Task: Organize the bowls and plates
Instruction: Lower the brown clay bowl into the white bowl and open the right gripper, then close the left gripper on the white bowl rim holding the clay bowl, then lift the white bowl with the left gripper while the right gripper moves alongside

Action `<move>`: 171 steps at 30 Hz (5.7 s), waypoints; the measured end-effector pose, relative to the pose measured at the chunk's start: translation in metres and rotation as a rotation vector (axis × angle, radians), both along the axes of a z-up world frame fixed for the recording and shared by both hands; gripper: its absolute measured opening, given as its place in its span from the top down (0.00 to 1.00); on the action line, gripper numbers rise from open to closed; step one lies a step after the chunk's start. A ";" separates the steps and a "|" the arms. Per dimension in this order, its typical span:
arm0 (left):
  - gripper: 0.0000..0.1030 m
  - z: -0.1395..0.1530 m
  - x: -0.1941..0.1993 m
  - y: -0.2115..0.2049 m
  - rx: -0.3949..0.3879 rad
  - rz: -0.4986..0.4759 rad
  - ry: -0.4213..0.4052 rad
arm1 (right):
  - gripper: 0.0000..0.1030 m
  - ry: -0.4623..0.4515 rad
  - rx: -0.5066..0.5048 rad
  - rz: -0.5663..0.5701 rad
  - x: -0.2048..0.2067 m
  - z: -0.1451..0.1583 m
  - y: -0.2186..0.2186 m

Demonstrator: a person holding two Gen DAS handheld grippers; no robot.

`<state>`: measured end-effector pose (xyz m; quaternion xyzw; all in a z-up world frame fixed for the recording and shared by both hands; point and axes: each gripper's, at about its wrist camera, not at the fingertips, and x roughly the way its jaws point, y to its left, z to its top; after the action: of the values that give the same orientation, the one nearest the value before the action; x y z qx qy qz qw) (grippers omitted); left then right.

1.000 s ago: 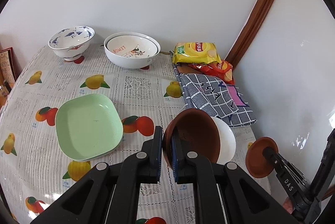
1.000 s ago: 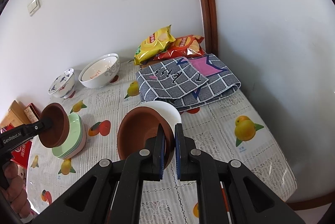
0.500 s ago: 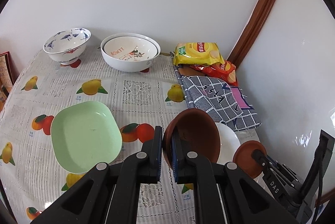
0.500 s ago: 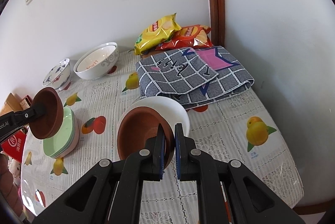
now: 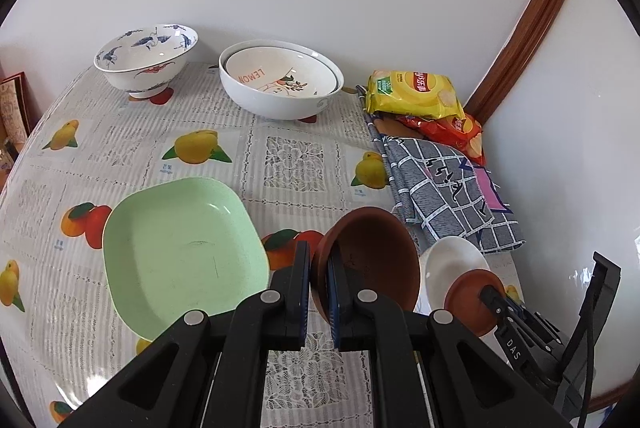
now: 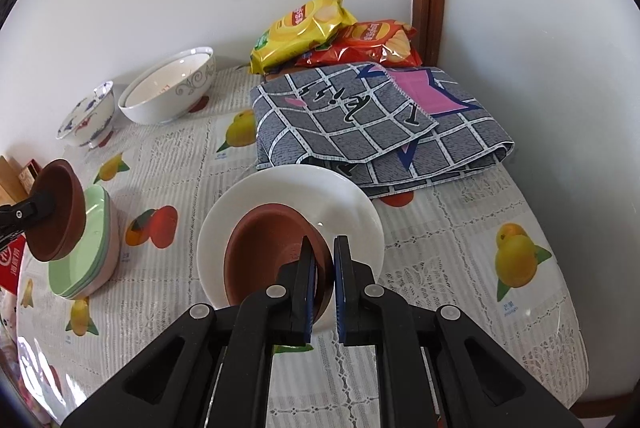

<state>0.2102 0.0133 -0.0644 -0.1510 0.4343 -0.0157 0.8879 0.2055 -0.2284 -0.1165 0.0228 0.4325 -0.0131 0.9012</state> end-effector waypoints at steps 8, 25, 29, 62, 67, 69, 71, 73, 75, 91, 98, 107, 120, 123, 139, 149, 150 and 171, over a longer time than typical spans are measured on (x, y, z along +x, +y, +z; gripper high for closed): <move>0.92 -0.010 0.008 0.007 -0.004 0.007 0.016 | 0.92 0.036 -0.029 0.007 0.017 -0.017 0.005; 0.92 -0.025 0.016 0.007 -0.012 -0.001 0.049 | 0.92 0.062 -0.156 0.038 0.033 -0.033 0.018; 0.92 -0.027 0.017 0.007 -0.012 0.000 0.054 | 0.92 0.063 -0.210 0.047 0.036 -0.036 0.023; 0.92 -0.021 0.007 0.007 -0.001 -0.010 0.058 | 0.78 0.123 -0.273 0.080 0.036 -0.039 0.032; 0.92 -0.013 0.002 -0.009 0.007 -0.034 0.045 | 0.77 0.080 -0.211 0.068 0.023 -0.019 0.023; 0.92 -0.011 0.000 -0.017 0.005 -0.047 0.040 | 0.77 0.058 -0.196 0.058 0.017 -0.008 0.016; 0.92 -0.008 -0.001 -0.026 0.003 -0.061 0.036 | 0.77 0.029 -0.190 0.044 0.008 0.004 0.008; 0.92 -0.006 -0.003 -0.037 0.006 -0.077 0.030 | 0.77 0.008 -0.177 0.030 0.000 0.014 0.000; 0.92 -0.005 -0.004 -0.049 0.009 -0.098 0.027 | 0.77 -0.009 -0.156 0.013 -0.008 0.023 -0.011; 0.92 -0.020 0.012 -0.121 0.017 -0.195 0.057 | 0.77 -0.041 -0.102 -0.094 -0.046 0.039 -0.085; 0.92 -0.037 0.029 -0.135 0.018 -0.200 0.100 | 0.77 -0.020 -0.100 -0.113 -0.045 0.028 -0.099; 0.91 -0.052 0.043 -0.144 0.018 -0.201 0.130 | 0.77 -0.011 -0.106 -0.103 -0.035 0.022 -0.102; 0.91 -0.067 0.048 -0.152 0.019 -0.211 0.154 | 0.77 0.032 -0.090 -0.099 -0.034 0.008 -0.101; 0.90 -0.070 0.050 -0.152 0.008 -0.214 0.158 | 0.77 0.040 -0.089 -0.096 -0.034 0.005 -0.100; 0.72 -0.051 0.041 -0.146 0.020 -0.238 0.109 | 0.75 0.039 -0.084 -0.071 -0.031 0.008 -0.089; 0.72 -0.039 0.035 -0.130 0.051 -0.210 0.094 | 0.75 0.016 -0.057 -0.048 -0.023 0.014 -0.077; 0.72 -0.039 0.034 -0.128 0.053 -0.206 0.097 | 0.75 0.016 -0.055 -0.046 -0.022 0.014 -0.076; 0.67 -0.066 0.043 -0.114 0.042 -0.202 0.167 | 0.75 0.064 -0.003 0.023 0.014 -0.004 -0.043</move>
<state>0.2529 -0.1004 -0.1303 -0.0885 0.5198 -0.0835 0.8456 0.2197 -0.2713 -0.1209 0.0158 0.4614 -0.0040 0.8870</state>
